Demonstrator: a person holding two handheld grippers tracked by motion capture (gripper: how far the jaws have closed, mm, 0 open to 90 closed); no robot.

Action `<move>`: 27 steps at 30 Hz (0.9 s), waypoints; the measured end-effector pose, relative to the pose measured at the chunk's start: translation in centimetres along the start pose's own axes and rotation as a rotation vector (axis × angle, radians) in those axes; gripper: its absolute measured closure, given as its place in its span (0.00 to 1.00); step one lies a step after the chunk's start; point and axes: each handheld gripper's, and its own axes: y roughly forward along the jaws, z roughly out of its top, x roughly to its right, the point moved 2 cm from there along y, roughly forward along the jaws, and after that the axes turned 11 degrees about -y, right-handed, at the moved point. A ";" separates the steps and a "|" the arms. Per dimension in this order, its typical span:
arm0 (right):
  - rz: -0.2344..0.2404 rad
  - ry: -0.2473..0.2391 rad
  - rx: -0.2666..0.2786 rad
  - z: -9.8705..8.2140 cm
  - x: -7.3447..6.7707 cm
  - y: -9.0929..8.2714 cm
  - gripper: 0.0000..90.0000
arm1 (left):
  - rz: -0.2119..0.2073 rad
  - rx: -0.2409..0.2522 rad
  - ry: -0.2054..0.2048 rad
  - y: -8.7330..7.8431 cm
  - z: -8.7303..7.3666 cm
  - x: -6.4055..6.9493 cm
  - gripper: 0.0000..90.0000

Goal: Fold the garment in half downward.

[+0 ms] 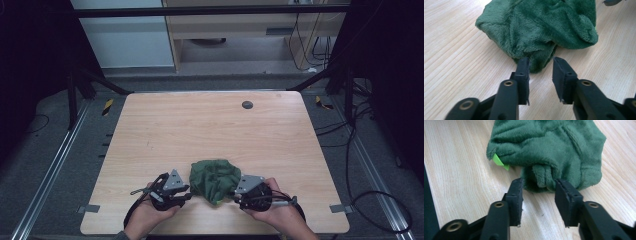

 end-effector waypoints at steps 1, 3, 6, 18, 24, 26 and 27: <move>-0.001 -0.003 -0.003 -0.1 0.0 0.0 0.61 | 0.003 -0.002 -0.001 -0.1 0.0 0.0 0.69; 0.001 0.003 -0.008 -0.1 0.0 -0.1 0.57 | -0.002 -0.008 -0.002 -0.2 -0.1 -0.1 0.64; 0.003 0.007 -0.018 -0.3 0.0 -0.1 0.52 | 0.010 -0.021 0.001 -0.4 -0.4 -0.3 0.57; -0.004 0.055 -0.063 -1.4 0.9 -0.3 0.34 | 0.044 -0.058 -0.058 -0.8 -0.7 -2.2 0.35; -0.008 0.094 -0.099 -2.1 1.7 -0.6 0.22 | 0.056 -0.101 -0.092 -1.2 -0.7 -3.0 0.22; -0.010 0.120 -0.109 -2.4 2.1 -0.6 0.19 | 0.066 -0.102 -0.099 -1.3 -0.8 -3.4 0.21; -0.013 0.131 -0.112 -2.6 2.3 -0.7 0.17 | 0.070 -0.106 -0.105 -1.3 -0.8 -3.7 0.19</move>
